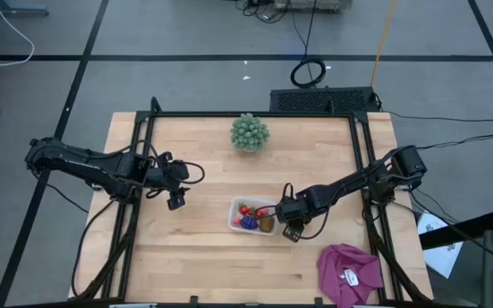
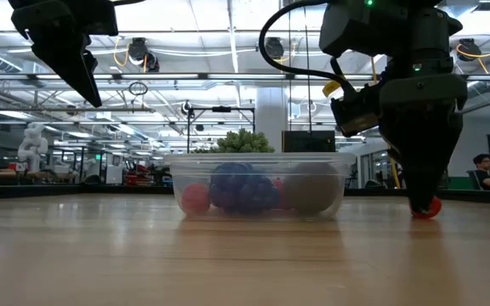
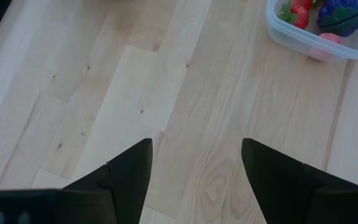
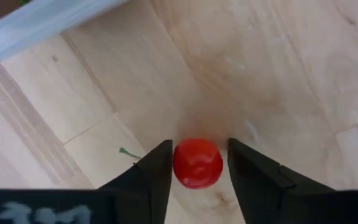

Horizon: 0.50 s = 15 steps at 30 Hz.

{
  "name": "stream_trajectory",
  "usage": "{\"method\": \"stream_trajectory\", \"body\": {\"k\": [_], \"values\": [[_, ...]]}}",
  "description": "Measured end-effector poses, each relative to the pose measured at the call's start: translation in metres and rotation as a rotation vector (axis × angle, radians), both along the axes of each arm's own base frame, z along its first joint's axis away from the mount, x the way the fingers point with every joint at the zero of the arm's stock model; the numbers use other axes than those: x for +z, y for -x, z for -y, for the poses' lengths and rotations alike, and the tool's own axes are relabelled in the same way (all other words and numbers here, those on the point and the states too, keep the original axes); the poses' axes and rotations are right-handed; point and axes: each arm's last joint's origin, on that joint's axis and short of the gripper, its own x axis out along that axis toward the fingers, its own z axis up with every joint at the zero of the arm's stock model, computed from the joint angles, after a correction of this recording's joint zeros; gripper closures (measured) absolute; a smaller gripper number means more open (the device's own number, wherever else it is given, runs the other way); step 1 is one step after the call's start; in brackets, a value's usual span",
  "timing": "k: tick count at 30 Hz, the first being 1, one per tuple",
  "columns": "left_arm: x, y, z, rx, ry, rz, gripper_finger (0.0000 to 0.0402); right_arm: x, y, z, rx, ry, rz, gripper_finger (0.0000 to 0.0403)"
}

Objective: Pick and placing Produce into tupperware
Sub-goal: Put the red cherry into the bin

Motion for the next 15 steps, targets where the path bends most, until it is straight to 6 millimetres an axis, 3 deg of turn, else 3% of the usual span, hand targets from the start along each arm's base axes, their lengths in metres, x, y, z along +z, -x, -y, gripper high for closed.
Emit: {"method": "stream_trajectory", "body": {"k": [15], "values": [[0.0002, -0.0003, 0.0, 0.0, 0.0, 0.004, 0.0149, 0.0001, 0.0006, -0.001, 0.034, -0.026, -0.007, 0.0293]]}}
